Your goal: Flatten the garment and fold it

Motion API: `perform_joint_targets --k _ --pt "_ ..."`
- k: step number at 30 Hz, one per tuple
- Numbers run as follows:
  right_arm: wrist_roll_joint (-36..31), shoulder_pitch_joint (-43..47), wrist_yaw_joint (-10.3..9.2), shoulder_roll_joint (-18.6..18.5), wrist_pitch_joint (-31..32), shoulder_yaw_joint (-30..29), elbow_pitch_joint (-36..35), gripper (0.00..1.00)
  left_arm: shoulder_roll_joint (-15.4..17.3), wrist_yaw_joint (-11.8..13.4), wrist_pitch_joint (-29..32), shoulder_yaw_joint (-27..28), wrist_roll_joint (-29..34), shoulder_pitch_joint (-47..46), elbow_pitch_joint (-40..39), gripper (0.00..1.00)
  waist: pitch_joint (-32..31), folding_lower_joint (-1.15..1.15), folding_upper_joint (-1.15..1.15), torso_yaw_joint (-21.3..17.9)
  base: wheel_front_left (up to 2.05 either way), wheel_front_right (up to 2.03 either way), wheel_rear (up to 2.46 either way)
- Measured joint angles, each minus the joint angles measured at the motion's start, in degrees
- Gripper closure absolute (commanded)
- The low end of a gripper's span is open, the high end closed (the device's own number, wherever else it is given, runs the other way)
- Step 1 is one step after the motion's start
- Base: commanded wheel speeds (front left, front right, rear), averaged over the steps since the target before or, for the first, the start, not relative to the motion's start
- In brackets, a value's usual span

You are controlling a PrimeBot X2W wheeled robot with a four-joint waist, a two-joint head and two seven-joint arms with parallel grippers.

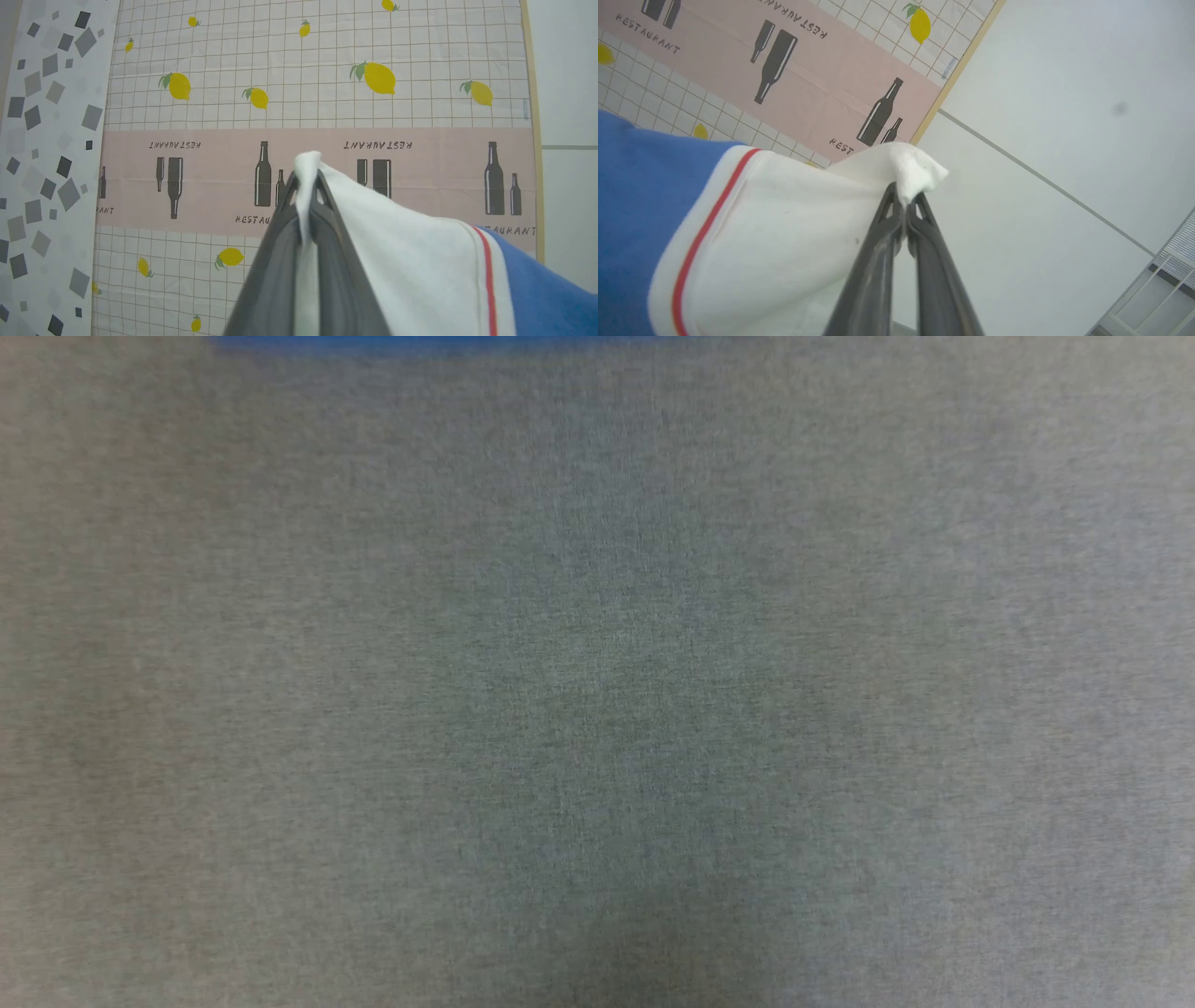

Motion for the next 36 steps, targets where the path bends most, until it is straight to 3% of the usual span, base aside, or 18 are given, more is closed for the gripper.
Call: perform_joint_targets --k 4,9,13,18,27,31,36 --pt "-1.91 -3.71 0.00 0.68 -4.85 -0.52 3.71 1.00 -0.78 -0.24 -2.45 -0.18 -0.29 -2.11 2.29 1.00 1.29 0.00 0.00 0.32 0.00 0.00 0.00" --pt "-1.65 -2.06 0.00 0.88 -8.80 -0.46 8.37 1.00 -0.79 -1.67 -3.43 -0.99 -0.63 0.51 4.94 1.00 0.59 0.00 0.00 1.40 0.00 0.00 0.00" --pt "1.11 6.62 0.00 1.04 -10.53 0.47 12.22 1.00 -0.60 -3.37 -2.47 -2.24 -1.63 10.82 7.48 1.00 -1.63 0.00 0.00 1.89 0.00 0.00 0.00" --pt "7.53 22.10 0.01 0.94 -10.95 2.37 13.97 1.00 -1.29 -3.75 -0.86 -1.88 -5.70 29.43 7.93 1.00 -5.91 -0.01 0.00 2.32 0.00 0.00 0.00" --pt "17.83 55.91 0.01 1.08 -3.02 -0.57 2.97 1.00 -7.36 -0.46 7.57 1.02 -17.02 67.31 -1.72 1.00 -16.01 -0.02 0.00 2.99 0.00 0.00 0.00" --pt "18.75 68.98 0.00 4.00 1.31 -4.99 -3.04 1.00 -8.96 0.96 11.25 1.58 -20.78 79.08 -6.27 1.00 -20.22 -0.02 0.00 3.07 0.00 0.00 0.00" --pt "16.51 82.22 0.00 8.58 4.70 -11.56 -9.47 1.00 -10.65 2.70 14.05 1.10 -22.69 86.83 -11.26 1.00 -24.29 -0.02 0.00 3.25 0.00 0.00 0.00"
